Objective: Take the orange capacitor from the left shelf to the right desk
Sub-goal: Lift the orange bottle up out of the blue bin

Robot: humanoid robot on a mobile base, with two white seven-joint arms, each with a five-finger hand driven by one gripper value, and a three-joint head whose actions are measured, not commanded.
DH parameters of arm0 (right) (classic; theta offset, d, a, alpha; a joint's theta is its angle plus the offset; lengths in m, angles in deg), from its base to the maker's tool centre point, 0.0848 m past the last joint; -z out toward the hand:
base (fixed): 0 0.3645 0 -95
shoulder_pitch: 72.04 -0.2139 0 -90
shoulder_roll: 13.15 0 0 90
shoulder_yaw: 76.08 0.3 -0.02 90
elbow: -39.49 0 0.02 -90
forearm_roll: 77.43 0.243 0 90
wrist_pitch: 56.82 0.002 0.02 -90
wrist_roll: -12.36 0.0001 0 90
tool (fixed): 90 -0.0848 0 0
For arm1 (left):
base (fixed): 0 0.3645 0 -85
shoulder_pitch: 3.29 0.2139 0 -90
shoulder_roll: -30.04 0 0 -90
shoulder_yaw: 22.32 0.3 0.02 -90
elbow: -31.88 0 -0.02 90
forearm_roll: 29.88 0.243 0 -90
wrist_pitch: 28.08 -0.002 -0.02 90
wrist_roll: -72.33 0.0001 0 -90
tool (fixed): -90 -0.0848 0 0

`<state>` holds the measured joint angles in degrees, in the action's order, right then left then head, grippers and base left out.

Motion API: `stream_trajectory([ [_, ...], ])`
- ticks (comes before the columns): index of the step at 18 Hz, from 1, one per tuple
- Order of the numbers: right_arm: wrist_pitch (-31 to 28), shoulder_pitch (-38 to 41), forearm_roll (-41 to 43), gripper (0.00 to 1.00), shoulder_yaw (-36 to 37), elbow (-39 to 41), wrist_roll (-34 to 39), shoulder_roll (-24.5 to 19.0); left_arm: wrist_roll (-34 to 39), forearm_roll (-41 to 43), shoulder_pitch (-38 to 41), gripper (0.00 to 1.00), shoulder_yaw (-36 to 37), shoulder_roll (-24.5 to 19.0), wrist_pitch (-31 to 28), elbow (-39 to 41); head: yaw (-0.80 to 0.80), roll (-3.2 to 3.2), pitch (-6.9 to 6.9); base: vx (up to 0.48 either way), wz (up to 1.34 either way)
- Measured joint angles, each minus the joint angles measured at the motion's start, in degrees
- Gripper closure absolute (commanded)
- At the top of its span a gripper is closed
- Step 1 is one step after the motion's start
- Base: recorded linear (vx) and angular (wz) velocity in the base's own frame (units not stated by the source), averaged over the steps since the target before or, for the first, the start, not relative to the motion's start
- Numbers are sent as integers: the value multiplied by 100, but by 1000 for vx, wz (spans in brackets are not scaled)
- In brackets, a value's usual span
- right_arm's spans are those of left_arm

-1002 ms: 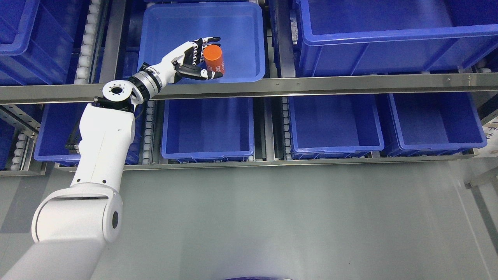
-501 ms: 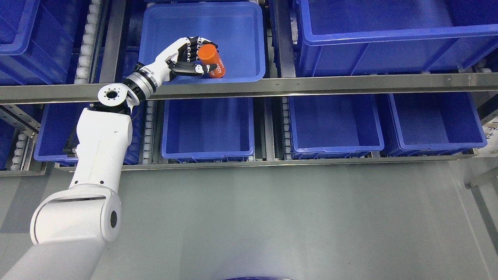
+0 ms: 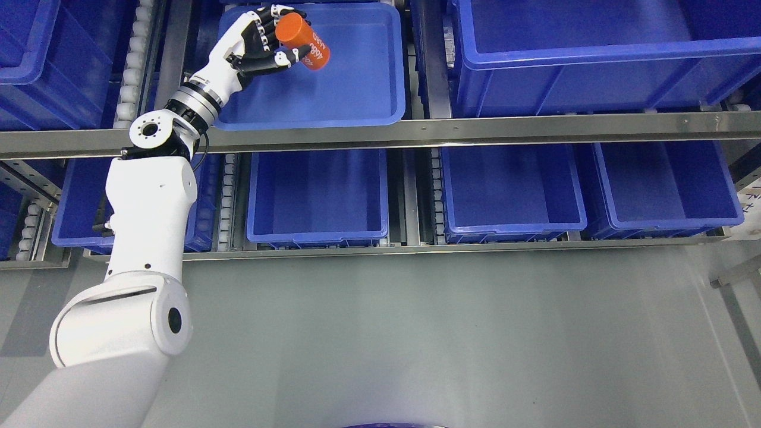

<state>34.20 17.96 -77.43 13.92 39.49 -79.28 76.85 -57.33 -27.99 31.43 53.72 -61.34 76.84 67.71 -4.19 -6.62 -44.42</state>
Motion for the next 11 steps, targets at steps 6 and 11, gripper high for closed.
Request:
stream_trajectory([
  [6, 36, 0, 0, 0, 0, 0, 0, 0, 1733, -302, 119, 95, -443, 60, 939, 505, 0, 0, 0, 0, 0],
  [11, 39, 0, 0, 0, 0, 0, 0, 0, 3039, -381, 501, 96, -271, 90, 1209, 1073, 0, 0, 0, 0, 0],
])
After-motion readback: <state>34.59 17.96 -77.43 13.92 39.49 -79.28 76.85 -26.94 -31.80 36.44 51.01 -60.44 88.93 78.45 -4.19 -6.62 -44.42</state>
